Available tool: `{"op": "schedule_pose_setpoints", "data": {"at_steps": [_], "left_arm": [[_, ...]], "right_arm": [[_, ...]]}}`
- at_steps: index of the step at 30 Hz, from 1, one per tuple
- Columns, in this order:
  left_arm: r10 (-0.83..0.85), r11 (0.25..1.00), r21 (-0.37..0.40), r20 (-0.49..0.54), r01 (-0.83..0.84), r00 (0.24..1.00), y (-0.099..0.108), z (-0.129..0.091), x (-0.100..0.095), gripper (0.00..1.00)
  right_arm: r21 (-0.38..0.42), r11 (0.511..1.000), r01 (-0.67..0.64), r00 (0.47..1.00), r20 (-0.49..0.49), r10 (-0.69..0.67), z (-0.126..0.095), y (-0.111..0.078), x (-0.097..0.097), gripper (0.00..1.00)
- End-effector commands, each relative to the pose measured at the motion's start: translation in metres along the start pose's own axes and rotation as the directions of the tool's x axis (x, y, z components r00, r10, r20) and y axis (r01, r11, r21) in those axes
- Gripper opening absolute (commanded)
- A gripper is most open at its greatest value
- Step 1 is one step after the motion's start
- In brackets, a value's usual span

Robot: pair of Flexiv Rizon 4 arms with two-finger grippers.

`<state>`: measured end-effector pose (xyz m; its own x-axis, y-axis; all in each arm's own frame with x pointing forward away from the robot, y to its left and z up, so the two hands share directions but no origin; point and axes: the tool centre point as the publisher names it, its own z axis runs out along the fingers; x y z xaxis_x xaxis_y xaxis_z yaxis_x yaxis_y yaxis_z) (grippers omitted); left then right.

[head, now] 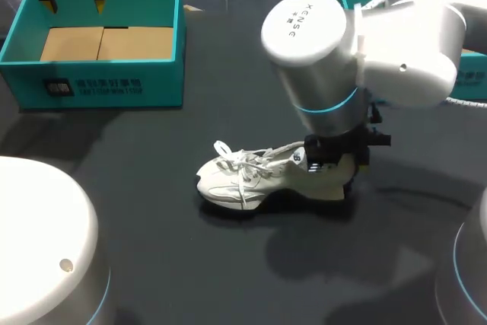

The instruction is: Take the shoe out of the shoebox, open the shoe tongue, remove and reinsert the insole, then place the shoe into the shoebox

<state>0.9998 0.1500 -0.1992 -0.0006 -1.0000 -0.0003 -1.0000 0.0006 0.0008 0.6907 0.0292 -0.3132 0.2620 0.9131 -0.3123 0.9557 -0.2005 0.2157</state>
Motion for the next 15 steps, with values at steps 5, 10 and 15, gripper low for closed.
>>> {"op": "schedule_pose_setpoints", "data": {"at_steps": [5,10,15], "left_arm": [[0.0,1.0,0.0,0.0,0.0,1.0,0.0,0.0,0.0,1.0],[0.0,1.0,0.0,0.0,0.0,1.0,0.0,0.0,0.0,1.0],[0.0,1.0,0.0,0.0,0.0,1.0,0.0,0.0,0.0,1.0]], "right_arm": [[0.013,0.999,-0.048,0.999,0.023,0.047,0.015,-0.015,0.039,0.0],[0.039,0.998,-0.055,0.998,0.042,0.054,0.023,-0.019,0.045,0.0],[0.051,0.995,-0.081,0.996,0.042,0.079,0.026,-0.022,0.047,0.0]]}}
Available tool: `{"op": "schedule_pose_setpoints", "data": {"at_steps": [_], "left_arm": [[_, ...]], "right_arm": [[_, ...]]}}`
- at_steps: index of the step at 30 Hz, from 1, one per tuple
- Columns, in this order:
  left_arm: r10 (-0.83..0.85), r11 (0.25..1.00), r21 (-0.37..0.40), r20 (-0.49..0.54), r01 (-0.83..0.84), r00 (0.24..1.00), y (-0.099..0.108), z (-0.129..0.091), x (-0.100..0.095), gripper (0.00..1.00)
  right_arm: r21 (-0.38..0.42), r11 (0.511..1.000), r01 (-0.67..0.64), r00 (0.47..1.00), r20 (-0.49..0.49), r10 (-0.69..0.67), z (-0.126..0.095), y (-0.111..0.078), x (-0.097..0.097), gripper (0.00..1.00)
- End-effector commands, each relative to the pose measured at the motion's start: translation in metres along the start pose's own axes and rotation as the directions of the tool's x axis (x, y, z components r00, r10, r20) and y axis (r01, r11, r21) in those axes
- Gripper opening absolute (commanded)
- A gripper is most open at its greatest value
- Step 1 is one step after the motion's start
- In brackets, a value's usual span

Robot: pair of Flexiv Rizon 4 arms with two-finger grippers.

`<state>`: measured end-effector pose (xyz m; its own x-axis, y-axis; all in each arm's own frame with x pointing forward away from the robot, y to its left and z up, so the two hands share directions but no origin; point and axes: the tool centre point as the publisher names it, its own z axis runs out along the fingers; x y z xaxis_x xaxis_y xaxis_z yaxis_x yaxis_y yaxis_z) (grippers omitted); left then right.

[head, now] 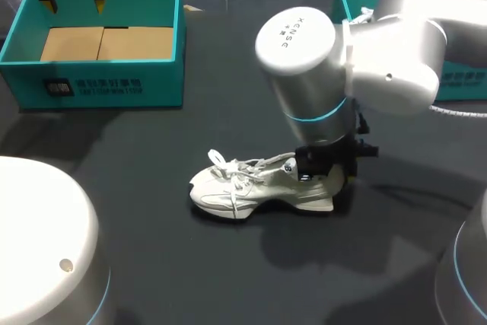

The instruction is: Take the shoe out of the shoebox, open the shoe tongue, remove and reinsert the insole, then place the shoe into the shoebox

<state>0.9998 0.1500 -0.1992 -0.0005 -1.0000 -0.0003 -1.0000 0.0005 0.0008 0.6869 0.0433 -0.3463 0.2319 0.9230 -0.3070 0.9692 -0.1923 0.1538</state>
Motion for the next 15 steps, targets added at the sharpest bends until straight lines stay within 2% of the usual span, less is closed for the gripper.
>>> {"op": "schedule_pose_setpoints", "data": {"at_steps": [1,9,15], "left_arm": [[0.0,1.0,0.0,0.0,0.0,1.0,0.0,0.0,0.0,1.0],[0.0,1.0,0.0,0.0,0.0,1.0,0.0,0.0,0.0,1.0],[0.0,1.0,0.0,0.0,0.0,1.0,0.0,0.0,0.0,1.0]], "right_arm": [[-0.007,0.994,-0.112,0.993,0.048,0.112,0.003,-0.008,0.026,0.0],[0.016,0.987,-0.162,0.986,0.028,0.162,0.008,-0.011,0.028,0.0],[0.035,0.978,-0.203,0.978,0.048,0.202,0.013,-0.012,0.025,0.0]]}}
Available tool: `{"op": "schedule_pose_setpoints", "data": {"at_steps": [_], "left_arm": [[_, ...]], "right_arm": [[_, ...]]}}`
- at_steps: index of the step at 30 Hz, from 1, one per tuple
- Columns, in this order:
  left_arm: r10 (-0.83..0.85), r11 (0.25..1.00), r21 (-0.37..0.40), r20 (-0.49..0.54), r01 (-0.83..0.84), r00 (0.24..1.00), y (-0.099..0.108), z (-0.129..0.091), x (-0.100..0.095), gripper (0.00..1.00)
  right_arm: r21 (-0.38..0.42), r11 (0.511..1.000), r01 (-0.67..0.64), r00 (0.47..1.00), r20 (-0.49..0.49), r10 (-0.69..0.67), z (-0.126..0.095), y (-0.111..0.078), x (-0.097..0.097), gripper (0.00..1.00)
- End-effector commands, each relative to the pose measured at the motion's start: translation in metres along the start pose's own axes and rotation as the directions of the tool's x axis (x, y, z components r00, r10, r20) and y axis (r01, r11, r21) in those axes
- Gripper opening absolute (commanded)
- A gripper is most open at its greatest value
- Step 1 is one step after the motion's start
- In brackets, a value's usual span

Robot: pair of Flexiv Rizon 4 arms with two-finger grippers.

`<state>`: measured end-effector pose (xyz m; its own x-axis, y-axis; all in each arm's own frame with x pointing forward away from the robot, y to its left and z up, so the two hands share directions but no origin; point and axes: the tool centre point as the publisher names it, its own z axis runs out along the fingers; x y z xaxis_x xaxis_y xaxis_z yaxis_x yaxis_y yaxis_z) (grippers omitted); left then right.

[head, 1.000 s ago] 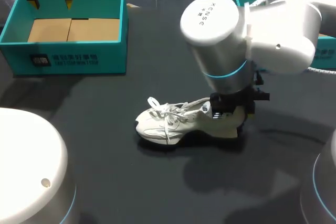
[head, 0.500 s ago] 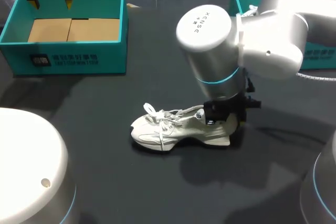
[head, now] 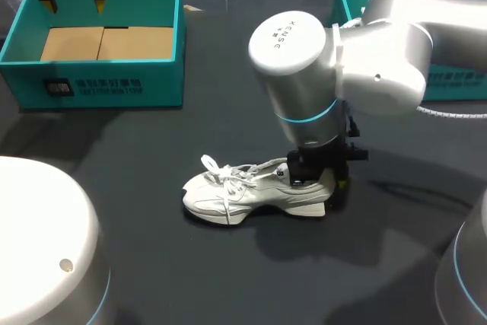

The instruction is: Take the shoe out of the shoebox, open the shoe tongue, remove and reinsert the insole, then place the shoe into the shoebox

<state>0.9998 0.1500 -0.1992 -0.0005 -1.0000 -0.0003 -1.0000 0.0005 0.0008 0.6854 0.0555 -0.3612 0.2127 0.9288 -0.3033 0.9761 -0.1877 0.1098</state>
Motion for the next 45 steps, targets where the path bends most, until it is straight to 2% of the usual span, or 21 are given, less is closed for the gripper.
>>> {"op": "schedule_pose_setpoints", "data": {"at_steps": [1,20,21,22,23,24,25,26,32,36,41,43,44,45], "left_arm": [[0.0,1.0,0.0,0.0,0.0,1.0,0.0,0.0,0.0,1.0],[0.0,1.0,0.0,0.0,0.0,1.0,0.0,0.0,0.0,1.0],[0.0,1.0,0.0,0.0,0.0,1.0,0.0,0.0,0.0,1.0],[0.0,1.0,0.0,0.0,0.0,1.0,0.0,0.0,0.0,1.0],[0.0,1.0,0.0,0.0,0.0,1.0,0.0,0.0,0.0,1.0],[0.0,1.0,0.0,0.0,0.0,1.0,0.0,0.0,0.0,1.0],[0.0,1.0,0.0,0.0,0.0,1.0,0.0,0.0,0.0,1.0],[0.0,1.0,0.0,0.0,0.0,1.0,0.0,0.0,0.0,1.0],[0.0,1.0,0.0,0.0,0.0,1.0,0.0,0.0,0.0,1.0],[0.0,1.0,0.0,0.0,0.0,1.0,0.0,0.0,0.0,1.0],[0.0,1.0,0.0,0.0,0.0,1.0,0.0,0.0,0.0,1.0],[0.0,1.0,0.0,0.0,0.0,1.0,0.0,0.0,0.0,1.0],[0.0,1.0,0.0,0.0,0.0,1.0,0.0,0.0,0.0,1.0],[0.0,1.0,0.0,0.0,0.0,1.0,0.0,0.0,0.0,1.0]], "right_arm": [[-0.002,0.972,-0.233,0.971,0.052,0.233,0.005,-0.006,0.009,0.0],[0.041,0.96,-0.279,0.959,0.057,0.276,0.016,-0.004,0.008,0.02],[0.043,0.959,-0.28,0.959,0.052,0.278,0.015,-0.003,0.008,0.18],[0.042,0.959,-0.281,0.959,0.044,0.279,0.014,-0.003,0.008,0.29],[0.044,0.958,-0.284,0.959,0.031,0.283,0.012,-0.003,0.008,0.47],[0.047,0.958,-0.282,0.959,0.031,0.281,0.011,-0.003,0.008,0.73],[0.049,0.959,-0.278,0.961,0.017,0.277,0.009,-0.003,0.008,0.94],[0.049,0.96,-0.277,0.961,0.013,0.277,0.008,-0.004,0.008,1.0],[0.059,0.964,-0.258,0.966,-0.02,0.26,-0.008,-0.007,0.005,1.0],[0.054,0.971,-0.232,0.971,-0.053,0.235,-0.026,-0.009,-0.001,1.0],[0.057,0.986,-0.155,0.975,-0.153,0.162,-0.053,-0.009,-0.011,1.0],[0.043,0.994,-0.103,0.968,-0.226,0.11,-0.062,-0.01,-0.014,1.0],[0.032,0.997,-0.069,0.951,-0.299,0.076,-0.069,-0.01,-0.016,1.0],[0.021,0.999,-0.049,0.951,-0.305,0.053,-0.073,-0.01,-0.018,1.0]]}}
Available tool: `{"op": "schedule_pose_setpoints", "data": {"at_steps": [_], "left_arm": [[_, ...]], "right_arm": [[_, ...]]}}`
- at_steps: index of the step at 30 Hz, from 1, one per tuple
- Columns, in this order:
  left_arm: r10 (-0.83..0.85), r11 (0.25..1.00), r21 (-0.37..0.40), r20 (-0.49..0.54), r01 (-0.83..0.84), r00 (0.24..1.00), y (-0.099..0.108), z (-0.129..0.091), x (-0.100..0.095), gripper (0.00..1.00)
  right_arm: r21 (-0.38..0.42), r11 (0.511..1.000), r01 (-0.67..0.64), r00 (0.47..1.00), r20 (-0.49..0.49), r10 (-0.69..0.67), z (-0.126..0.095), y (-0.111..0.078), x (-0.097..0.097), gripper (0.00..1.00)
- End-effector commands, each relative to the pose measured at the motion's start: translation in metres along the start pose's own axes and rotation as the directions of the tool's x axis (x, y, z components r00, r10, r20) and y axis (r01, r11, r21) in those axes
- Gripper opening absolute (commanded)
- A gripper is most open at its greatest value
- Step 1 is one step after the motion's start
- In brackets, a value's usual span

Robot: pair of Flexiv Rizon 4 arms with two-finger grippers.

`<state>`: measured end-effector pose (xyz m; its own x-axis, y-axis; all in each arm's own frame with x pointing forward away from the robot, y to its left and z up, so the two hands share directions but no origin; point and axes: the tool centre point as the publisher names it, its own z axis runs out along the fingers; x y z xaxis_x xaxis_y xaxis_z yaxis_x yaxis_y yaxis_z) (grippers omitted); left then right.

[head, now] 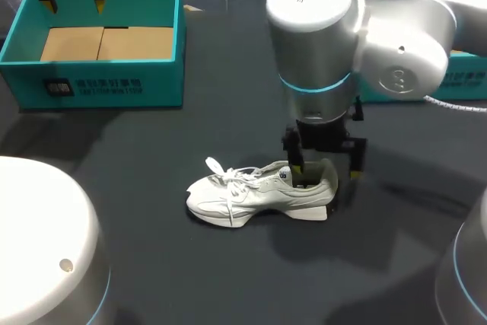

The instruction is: Take the shoe out of the shoebox, open the shoe tongue, remove and reinsert the insole, then place the shoe into the shoebox

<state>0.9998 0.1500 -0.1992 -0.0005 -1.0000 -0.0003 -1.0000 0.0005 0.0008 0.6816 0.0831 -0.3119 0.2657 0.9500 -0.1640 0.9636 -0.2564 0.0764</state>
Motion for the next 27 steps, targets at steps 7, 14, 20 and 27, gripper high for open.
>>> {"op": "schedule_pose_setpoints", "data": {"at_steps": [7,14,20,27], "left_arm": [[0.0,1.0,0.0,0.0,0.0,1.0,0.0,0.0,0.0,1.0],[0.0,1.0,0.0,0.0,0.0,1.0,0.0,0.0,0.0,1.0],[0.0,1.0,0.0,0.0,0.0,1.0,0.0,0.0,0.0,1.0],[0.0,1.0,0.0,0.0,0.0,1.0,0.0,0.0,0.0,1.0]], "right_arm": [[-0.178,0.898,0.402,0.705,-0.566,-0.428,-0.044,-0.006,-0.032,1.0],[-0.178,0.898,0.402,0.705,-0.566,-0.428,-0.044,-0.006,-0.032,1.0],[-0.235,0.878,0.418,0.52,-0.73,-0.443,-0.041,-0.003,-0.038,1.0],[-0.471,0.771,0.429,0.101,-0.823,-0.559,-0.048,0.005,-0.061,1.0]]}}
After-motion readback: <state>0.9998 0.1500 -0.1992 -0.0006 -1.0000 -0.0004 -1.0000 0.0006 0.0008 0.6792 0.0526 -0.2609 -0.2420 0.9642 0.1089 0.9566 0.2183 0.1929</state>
